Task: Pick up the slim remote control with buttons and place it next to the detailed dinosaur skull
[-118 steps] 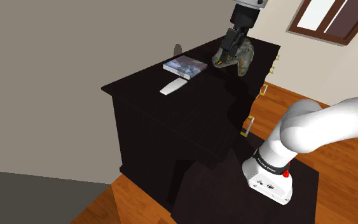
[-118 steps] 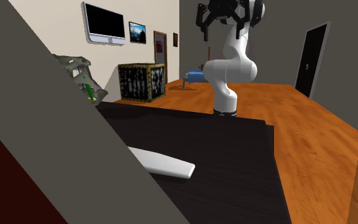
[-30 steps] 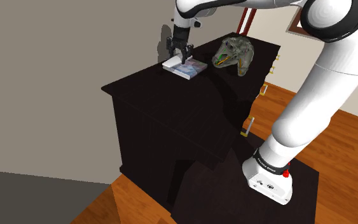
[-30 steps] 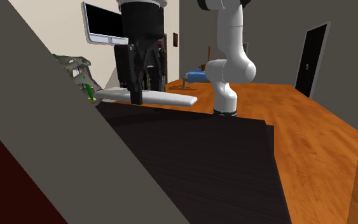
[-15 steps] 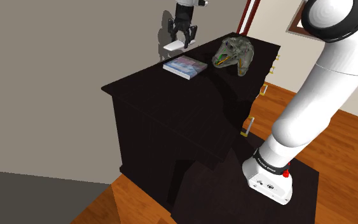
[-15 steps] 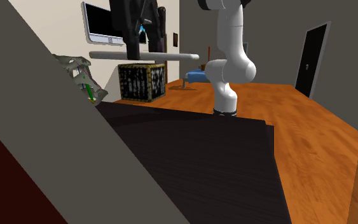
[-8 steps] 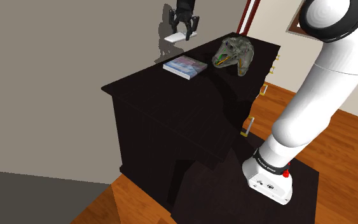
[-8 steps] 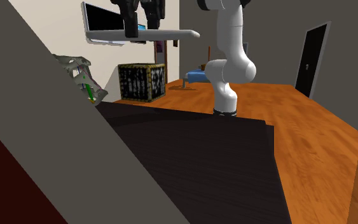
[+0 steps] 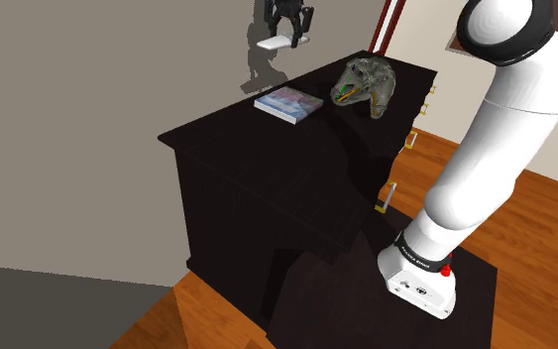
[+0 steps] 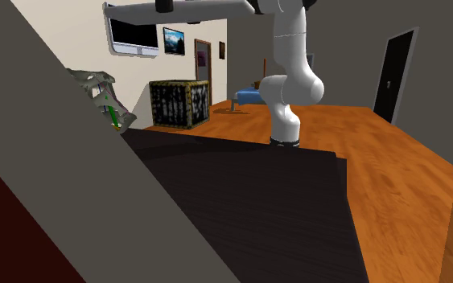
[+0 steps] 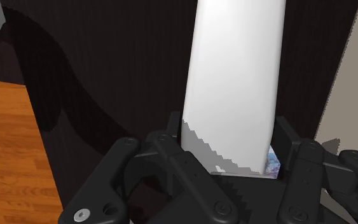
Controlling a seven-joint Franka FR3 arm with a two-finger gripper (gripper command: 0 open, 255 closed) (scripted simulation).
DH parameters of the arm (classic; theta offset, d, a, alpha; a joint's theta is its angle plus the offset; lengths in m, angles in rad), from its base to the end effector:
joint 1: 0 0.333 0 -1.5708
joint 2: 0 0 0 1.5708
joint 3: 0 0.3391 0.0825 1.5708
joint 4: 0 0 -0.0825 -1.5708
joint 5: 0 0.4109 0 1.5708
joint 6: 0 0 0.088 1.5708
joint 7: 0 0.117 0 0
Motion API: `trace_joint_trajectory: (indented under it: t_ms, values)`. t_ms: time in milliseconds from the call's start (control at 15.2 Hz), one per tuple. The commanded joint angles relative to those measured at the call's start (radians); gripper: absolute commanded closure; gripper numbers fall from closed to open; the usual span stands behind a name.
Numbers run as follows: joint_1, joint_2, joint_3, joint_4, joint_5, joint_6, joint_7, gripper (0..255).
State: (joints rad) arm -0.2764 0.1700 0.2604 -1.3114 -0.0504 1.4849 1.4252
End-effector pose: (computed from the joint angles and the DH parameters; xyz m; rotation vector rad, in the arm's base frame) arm 0.6266 -0.0327 0.6585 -2.3513 2.0822 -0.0175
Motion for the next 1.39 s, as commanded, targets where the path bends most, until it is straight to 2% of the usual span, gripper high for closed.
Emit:
trace_joint_trajectory:
  t_ms: [0,594,1320]
  values:
    - [-0.016,-0.026,-0.009,-0.017,0.008,-0.008,-0.024,255]
    - [-0.133,-0.256,-0.111,-0.295,0.059,0.047,-0.236,255]
    - [-0.240,-0.411,-0.268,-0.462,0.047,0.058,-0.500,255]
